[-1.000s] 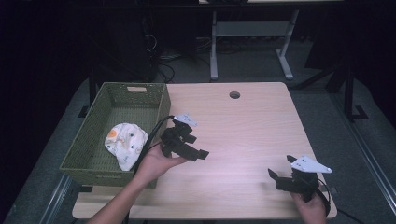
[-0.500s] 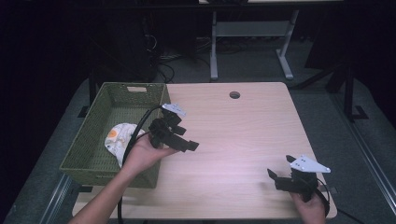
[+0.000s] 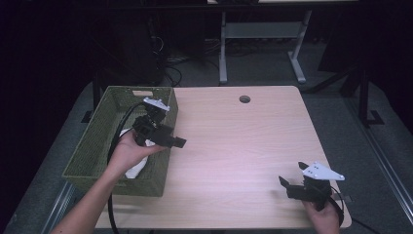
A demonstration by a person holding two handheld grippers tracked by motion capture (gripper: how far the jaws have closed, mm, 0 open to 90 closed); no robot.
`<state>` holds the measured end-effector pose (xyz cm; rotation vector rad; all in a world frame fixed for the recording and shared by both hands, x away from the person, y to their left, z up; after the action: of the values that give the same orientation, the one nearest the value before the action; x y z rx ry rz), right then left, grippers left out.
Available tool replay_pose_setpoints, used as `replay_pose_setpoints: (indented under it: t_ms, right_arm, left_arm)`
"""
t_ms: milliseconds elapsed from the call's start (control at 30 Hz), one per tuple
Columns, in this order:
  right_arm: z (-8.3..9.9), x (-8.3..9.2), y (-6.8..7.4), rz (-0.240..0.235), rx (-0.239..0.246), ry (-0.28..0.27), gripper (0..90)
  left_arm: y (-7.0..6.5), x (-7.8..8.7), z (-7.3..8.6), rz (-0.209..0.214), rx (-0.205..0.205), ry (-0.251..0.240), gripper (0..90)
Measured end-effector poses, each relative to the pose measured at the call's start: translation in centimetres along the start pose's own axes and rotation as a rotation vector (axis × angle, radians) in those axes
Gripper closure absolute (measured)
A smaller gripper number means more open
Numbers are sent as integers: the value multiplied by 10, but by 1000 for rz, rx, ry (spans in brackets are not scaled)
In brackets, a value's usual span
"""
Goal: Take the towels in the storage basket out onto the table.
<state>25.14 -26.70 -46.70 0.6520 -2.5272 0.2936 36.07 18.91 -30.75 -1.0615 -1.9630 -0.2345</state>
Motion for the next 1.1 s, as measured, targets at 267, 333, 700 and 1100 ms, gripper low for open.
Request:
replay_pose_setpoints:
  t_ms: [267, 333, 700, 1100]
  right_arm:
    - [0, 1, -2, 5, -10, -3, 136]
    - [0, 2, -3, 6, -11, -2, 136]
    - [0, 2, -2, 9, -15, -4, 136]
    - [0, 3, -3, 11, -14, -7, 136]
  left_arm:
    - [20, 14, 9, -37, 48, -8, 223]
    - [24, 18, 10, -50, 53, -10, 224]
    - [52, 36, 29, -132, 112, -12, 233]
    - [89, 37, 54, -222, 201, 31, 239]
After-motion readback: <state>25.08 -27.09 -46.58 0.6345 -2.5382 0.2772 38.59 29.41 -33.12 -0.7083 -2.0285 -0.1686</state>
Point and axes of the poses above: each handheld gripper's, and its own axes: x roughly backward along the jaws, z roughly out of its underside, y roughly to its left, the point moved 1 cm from there along -x, roughly forward along the jaws, and after that the axes turned 1 degree about -y, right-handed, at the moved point
